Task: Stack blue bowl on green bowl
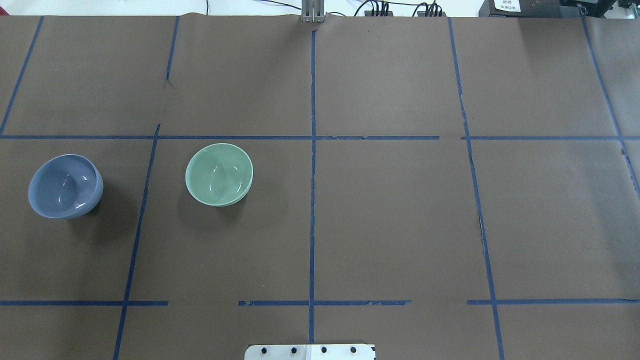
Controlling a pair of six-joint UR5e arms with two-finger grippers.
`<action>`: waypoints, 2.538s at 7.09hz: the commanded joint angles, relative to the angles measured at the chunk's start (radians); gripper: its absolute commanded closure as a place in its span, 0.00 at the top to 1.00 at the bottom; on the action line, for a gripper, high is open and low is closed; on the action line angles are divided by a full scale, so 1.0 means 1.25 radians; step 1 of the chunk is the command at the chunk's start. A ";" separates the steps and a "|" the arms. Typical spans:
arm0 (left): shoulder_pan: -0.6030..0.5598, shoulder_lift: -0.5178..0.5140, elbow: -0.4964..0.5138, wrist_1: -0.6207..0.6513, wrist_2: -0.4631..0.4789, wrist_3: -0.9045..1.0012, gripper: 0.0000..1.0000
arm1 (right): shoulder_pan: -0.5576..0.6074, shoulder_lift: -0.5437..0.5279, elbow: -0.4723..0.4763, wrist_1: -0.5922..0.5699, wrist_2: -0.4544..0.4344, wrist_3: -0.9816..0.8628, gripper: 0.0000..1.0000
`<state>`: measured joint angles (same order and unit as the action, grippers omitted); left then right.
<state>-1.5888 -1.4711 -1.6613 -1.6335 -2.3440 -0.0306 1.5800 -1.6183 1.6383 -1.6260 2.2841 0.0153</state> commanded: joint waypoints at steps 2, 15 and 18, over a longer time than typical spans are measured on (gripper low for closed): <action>0.001 -0.013 -0.043 -0.001 -0.001 -0.001 1.00 | 0.000 0.000 0.000 0.000 0.000 0.000 1.00; 0.466 0.031 -0.010 -0.512 0.099 -0.588 1.00 | 0.001 0.000 0.000 0.000 0.000 0.000 1.00; 0.477 0.007 0.020 -0.512 0.101 -0.588 0.57 | 0.000 0.000 0.000 0.000 0.000 0.000 1.00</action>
<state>-0.9957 -1.4522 -1.6494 -2.2717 -2.2185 -0.7655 1.5806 -1.6184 1.6383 -1.6260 2.2841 0.0153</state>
